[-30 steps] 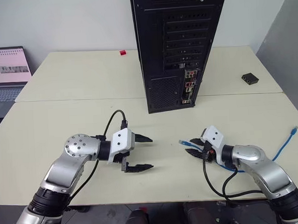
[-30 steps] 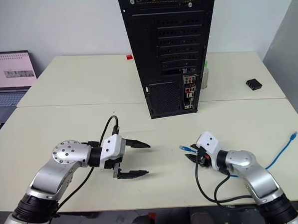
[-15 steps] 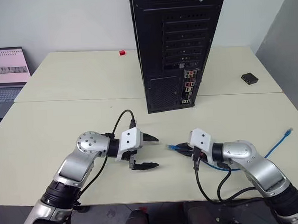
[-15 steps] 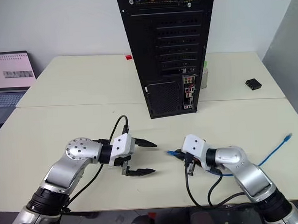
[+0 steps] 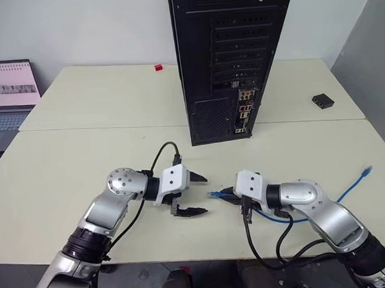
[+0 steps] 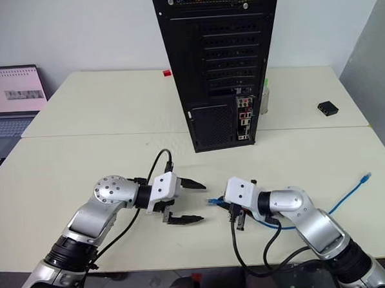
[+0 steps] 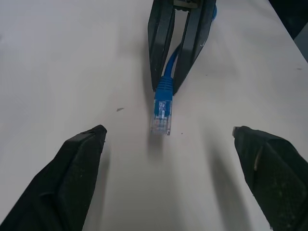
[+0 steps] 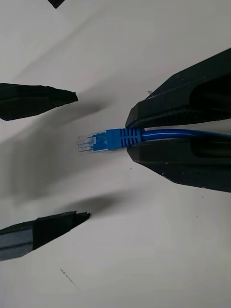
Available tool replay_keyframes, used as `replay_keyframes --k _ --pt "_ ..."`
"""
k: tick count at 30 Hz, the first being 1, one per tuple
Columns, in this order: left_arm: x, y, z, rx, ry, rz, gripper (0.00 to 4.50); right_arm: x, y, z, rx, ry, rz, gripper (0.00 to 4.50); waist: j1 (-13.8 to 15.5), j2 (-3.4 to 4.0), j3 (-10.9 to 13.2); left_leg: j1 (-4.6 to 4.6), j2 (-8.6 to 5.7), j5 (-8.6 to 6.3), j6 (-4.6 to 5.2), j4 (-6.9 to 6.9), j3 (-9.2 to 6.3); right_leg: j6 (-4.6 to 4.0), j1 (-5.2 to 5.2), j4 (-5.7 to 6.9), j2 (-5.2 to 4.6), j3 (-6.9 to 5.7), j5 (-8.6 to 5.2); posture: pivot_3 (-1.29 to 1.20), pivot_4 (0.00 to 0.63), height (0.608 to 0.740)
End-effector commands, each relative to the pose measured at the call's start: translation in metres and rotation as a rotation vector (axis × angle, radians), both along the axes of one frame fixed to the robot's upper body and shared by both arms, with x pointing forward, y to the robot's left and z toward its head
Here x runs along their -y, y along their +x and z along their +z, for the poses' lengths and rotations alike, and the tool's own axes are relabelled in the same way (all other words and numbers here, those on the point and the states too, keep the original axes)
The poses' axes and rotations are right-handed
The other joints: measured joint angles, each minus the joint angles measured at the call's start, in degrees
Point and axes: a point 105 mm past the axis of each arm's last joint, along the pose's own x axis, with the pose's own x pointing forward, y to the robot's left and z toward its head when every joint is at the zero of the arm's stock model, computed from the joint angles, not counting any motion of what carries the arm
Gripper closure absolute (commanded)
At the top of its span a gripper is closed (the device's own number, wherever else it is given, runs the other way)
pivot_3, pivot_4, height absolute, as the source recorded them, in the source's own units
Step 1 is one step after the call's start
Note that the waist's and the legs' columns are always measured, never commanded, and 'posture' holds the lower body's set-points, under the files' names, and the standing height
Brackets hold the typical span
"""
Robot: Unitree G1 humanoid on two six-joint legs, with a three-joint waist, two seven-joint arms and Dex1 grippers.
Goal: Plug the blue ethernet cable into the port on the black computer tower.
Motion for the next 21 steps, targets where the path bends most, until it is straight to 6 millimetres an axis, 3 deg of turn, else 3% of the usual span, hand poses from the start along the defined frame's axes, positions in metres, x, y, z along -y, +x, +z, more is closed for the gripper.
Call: replay_keyframes --k 1,15,21 --pt "0.0045 0.0023 0.0047 0.039 0.002 -0.020 1.10 -0.0090 -0.0034 0.0119 0.054 0.008 0.054 4.43 -0.01 0.00 0.00 0.00 0.00 0.00 0.00 0.00 0.00 0.00 0.00 0.00 0.00 0.00 0.00 0.00 0.150 0.740" --pt "0.0079 0.0040 0.0002 0.062 0.020 -0.033 4.12 -0.0165 -0.0020 0.0187 0.074 0.015 0.077 4.43 0.00 0.00 0.00 0.00 0.00 0.00 0.00 0.00 -0.02 0.00 0.00 0.01 0.00 -0.02 0.00 0.00 0.150 0.740" --pt "0.0082 0.0042 -0.0001 0.076 0.025 -0.036 4.22 -0.0184 -0.0033 0.0210 0.081 0.023 0.089 4.43 0.00 0.00 0.00 0.00 0.00 0.00 0.00 0.00 -0.02 -0.01 0.00 0.01 0.00 -0.02 0.00 0.00 0.150 0.740"
